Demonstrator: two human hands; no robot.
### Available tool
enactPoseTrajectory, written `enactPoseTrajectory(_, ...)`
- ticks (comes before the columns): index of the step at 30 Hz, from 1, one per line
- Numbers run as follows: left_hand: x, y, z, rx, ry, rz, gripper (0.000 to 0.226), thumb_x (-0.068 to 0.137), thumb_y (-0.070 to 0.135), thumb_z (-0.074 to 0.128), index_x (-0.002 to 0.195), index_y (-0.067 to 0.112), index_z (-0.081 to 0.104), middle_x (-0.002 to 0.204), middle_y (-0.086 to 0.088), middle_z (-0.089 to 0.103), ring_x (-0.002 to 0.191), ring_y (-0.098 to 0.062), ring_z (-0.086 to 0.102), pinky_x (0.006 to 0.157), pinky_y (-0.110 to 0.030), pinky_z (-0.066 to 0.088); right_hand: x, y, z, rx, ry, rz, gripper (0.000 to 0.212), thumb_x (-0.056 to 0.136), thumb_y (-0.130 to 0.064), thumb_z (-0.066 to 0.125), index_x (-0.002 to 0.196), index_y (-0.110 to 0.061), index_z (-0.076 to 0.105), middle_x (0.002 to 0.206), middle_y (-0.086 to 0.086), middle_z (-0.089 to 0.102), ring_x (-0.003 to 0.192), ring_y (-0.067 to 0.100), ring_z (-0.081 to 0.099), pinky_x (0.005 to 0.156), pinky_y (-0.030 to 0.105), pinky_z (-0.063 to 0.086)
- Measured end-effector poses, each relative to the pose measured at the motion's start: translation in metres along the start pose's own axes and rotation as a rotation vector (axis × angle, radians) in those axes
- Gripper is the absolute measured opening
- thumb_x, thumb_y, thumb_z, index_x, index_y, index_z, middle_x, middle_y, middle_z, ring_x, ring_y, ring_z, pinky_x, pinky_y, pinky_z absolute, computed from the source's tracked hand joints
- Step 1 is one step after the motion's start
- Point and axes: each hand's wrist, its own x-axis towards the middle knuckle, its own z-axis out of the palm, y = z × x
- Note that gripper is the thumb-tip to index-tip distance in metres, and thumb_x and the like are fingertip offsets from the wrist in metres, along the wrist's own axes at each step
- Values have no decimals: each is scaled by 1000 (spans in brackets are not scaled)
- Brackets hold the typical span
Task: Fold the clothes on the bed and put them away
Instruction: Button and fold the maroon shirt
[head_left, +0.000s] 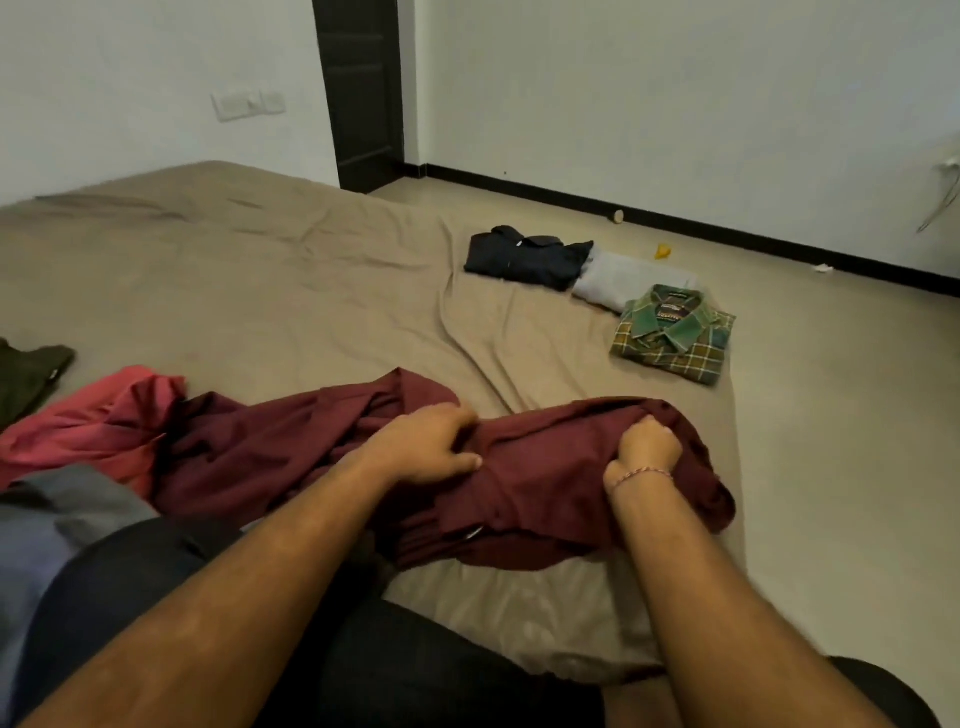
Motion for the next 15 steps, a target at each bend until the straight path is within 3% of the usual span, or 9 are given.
enactPoseTrajectory(3,-22,-46,16,145,-53,-171,76,90,58,65,155,32,36,152,1,45,139,-25,45,110,-52,43,15,-7,-10,-277,-28,3,38,110,-21,42,141,-3,57,145,14,58,136,29,53,109,35,41)
enactPoseTrajectory(6,-19,-66,18,95,-5,-297,86,83,60,72,156,34,34,150,0,45,136,-28,46,108,-52,46,24,1,-12,-487,-108,-18,40,104,-28,55,139,-9,59,141,8,60,132,25,56,106,33,46)
enactPoseTrajectory(9,-10,-64,25,57,-38,-222,98,81,57,75,161,34,23,147,-2,52,130,-27,55,104,-49,50,32,21,7,-173,-127,85,47,100,-30,59,140,-6,58,139,9,61,127,30,59,100,35,50)
enactPoseTrajectory(10,-6,-61,30,32,-31,-164,102,83,53,74,163,34,13,140,-4,58,121,-28,61,98,-47,53,24,26,9,-36,-101,130,52,96,-33,62,139,-4,57,137,11,62,125,32,60,100,37,50)
enactPoseTrajectory(12,-1,-48,43,-30,22,-70,102,88,41,69,164,36,2,116,-7,68,99,-30,67,85,-45,56,-3,32,9,5,-85,92,67,90,-37,71,143,-2,50,139,12,56,128,36,55,109,48,46)
enactPoseTrajectory(14,7,-40,51,-12,112,-22,71,93,36,62,157,35,31,111,-5,68,98,-30,67,82,-44,55,-37,46,6,-285,17,-230,77,89,-35,75,149,-5,36,152,18,40,137,42,41,113,60,38)
enactPoseTrajectory(15,11,-36,51,22,166,-20,45,97,39,58,141,33,51,110,-2,66,101,-28,66,83,-43,55,-55,51,0,-340,73,-458,79,89,-34,75,150,-8,34,155,18,35,139,42,36,112,60,36)
